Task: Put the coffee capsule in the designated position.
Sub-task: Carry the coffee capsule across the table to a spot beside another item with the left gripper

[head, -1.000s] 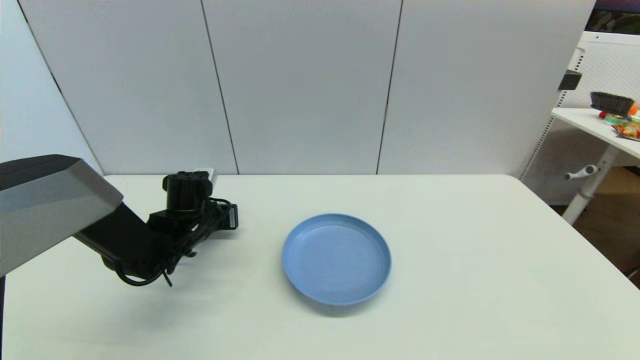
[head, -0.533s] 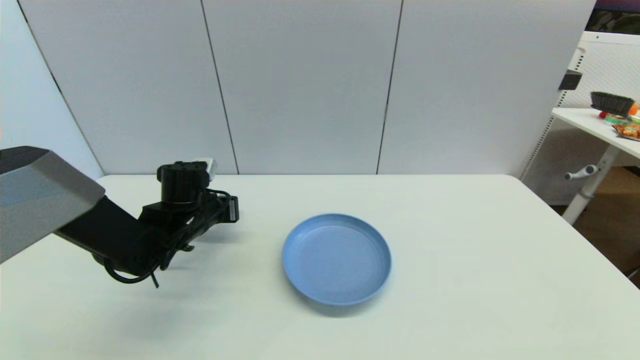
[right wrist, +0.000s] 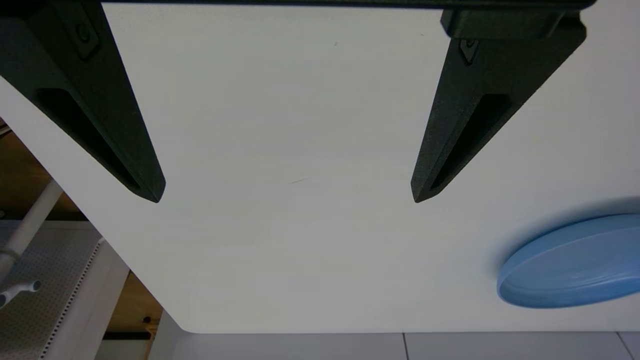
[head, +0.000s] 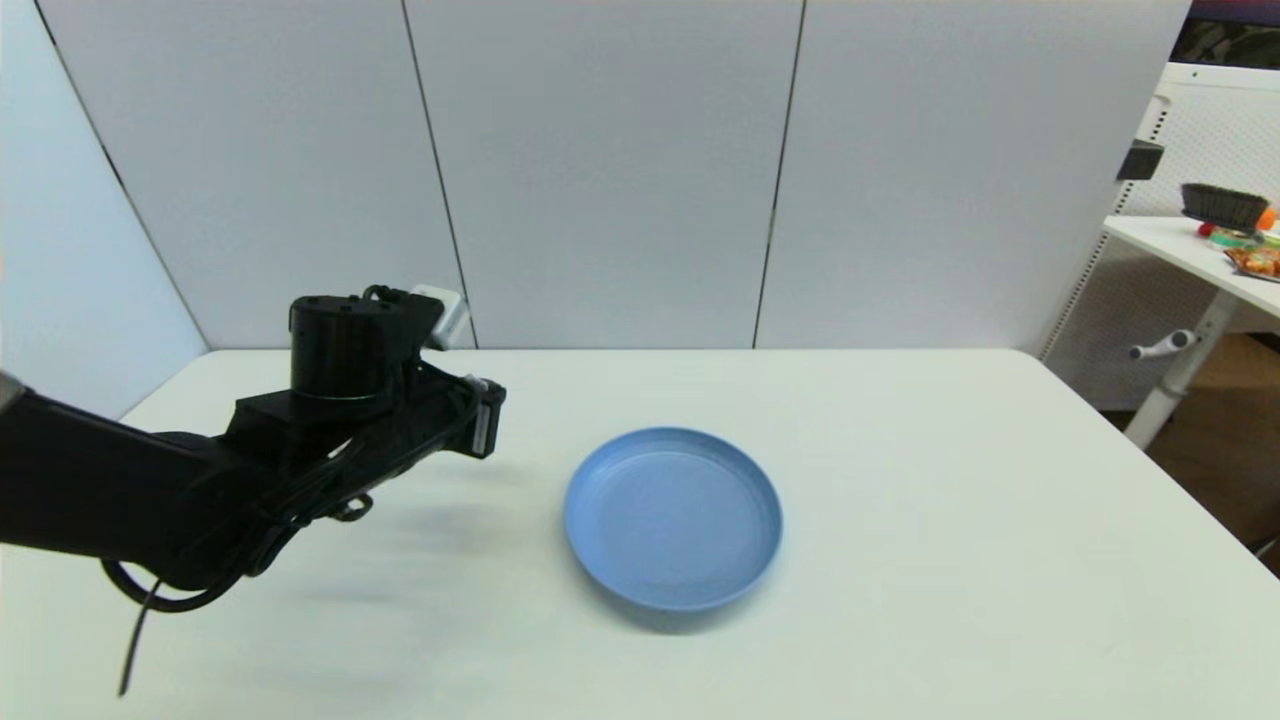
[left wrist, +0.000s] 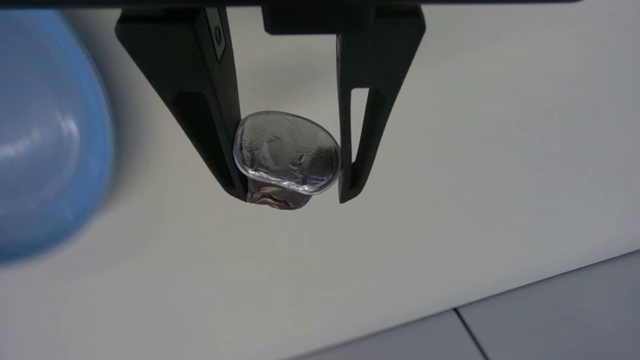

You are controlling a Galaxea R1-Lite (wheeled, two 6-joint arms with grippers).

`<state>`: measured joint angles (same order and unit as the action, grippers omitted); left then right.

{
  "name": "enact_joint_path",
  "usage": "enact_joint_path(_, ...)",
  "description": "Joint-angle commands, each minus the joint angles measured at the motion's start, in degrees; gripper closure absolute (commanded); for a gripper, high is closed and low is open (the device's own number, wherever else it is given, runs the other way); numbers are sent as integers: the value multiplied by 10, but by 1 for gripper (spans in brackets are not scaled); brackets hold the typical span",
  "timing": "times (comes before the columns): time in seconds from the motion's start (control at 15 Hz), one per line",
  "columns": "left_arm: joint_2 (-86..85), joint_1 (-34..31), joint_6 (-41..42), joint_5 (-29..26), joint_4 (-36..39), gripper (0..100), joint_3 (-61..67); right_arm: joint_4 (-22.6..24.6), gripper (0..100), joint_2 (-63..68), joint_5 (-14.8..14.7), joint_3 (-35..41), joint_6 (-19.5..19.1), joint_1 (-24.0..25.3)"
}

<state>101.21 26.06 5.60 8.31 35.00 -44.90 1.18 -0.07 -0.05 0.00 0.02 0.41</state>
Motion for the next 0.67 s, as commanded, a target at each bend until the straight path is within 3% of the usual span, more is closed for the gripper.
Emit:
enact_joint_path(0.07,-91,95,34,0,-27,100,57,0,0,1,0,4,2,0)
enact_joint_path(0.2,-95,142,33,-1,-21,100,75,0,0,1,0,4,0,0)
enact_joint_path(0.47,-75,219,34,-123,-9,100,82,0,0,1,0,4,2,0)
enact_joint_path(0.67,-38,251,30,-159,72,100,102,0,0,1,0,4,0,0)
